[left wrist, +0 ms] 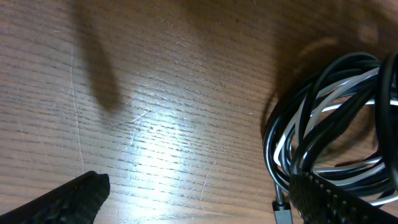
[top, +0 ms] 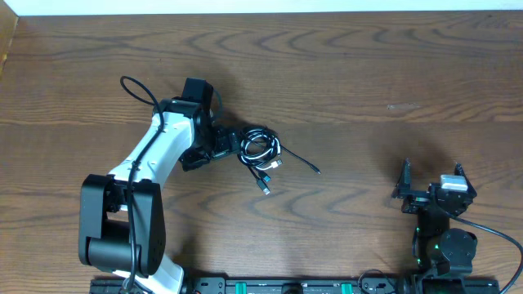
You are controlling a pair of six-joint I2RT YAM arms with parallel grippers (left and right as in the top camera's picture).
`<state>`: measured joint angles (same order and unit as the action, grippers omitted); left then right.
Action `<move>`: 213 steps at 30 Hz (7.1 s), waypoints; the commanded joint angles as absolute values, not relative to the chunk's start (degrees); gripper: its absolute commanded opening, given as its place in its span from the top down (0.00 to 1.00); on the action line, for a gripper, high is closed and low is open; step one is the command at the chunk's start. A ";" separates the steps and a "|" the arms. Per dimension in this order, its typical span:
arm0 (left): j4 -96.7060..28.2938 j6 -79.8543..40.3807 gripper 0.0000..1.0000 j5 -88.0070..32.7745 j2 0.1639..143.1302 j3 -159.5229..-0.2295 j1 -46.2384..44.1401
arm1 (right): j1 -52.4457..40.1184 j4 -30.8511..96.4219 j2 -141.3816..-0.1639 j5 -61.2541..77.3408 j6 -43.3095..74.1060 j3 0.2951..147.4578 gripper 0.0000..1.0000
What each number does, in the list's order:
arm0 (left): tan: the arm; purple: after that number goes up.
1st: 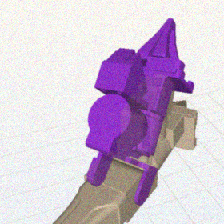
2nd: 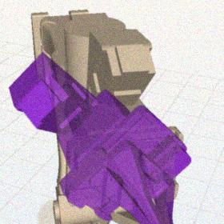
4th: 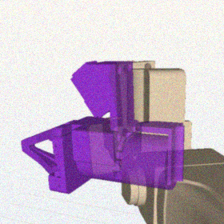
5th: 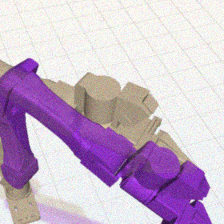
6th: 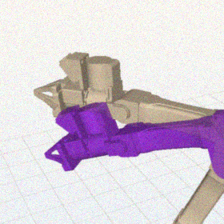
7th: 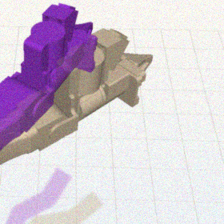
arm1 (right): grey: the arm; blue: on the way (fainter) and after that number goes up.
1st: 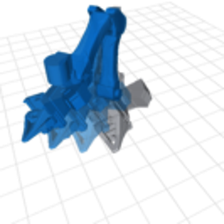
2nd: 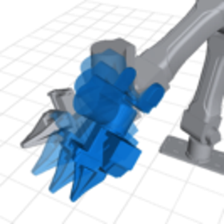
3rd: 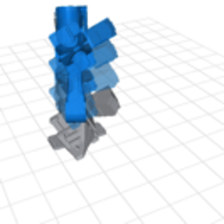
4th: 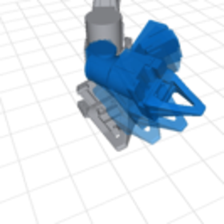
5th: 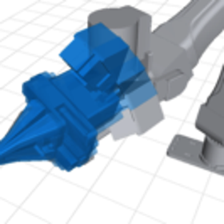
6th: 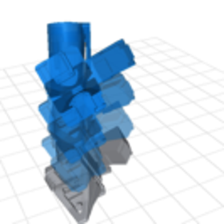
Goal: Untangle cables
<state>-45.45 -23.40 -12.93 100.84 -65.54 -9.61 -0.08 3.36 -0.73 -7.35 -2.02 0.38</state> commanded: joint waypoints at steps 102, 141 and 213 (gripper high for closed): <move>-40.21 -21.71 0.02 -6.81 100.44 -71.31 -9.69 | 0.67 3.51 -0.67 -7.79 -1.32 0.32 0.01; -40.21 -21.71 0.02 -6.81 100.44 -71.31 -9.69 | 0.67 3.51 -0.67 -7.79 -1.32 0.32 0.01; -40.21 -21.71 0.02 -6.81 100.44 -71.31 -9.69 | 0.67 3.51 -0.67 -7.79 -1.30 0.32 0.01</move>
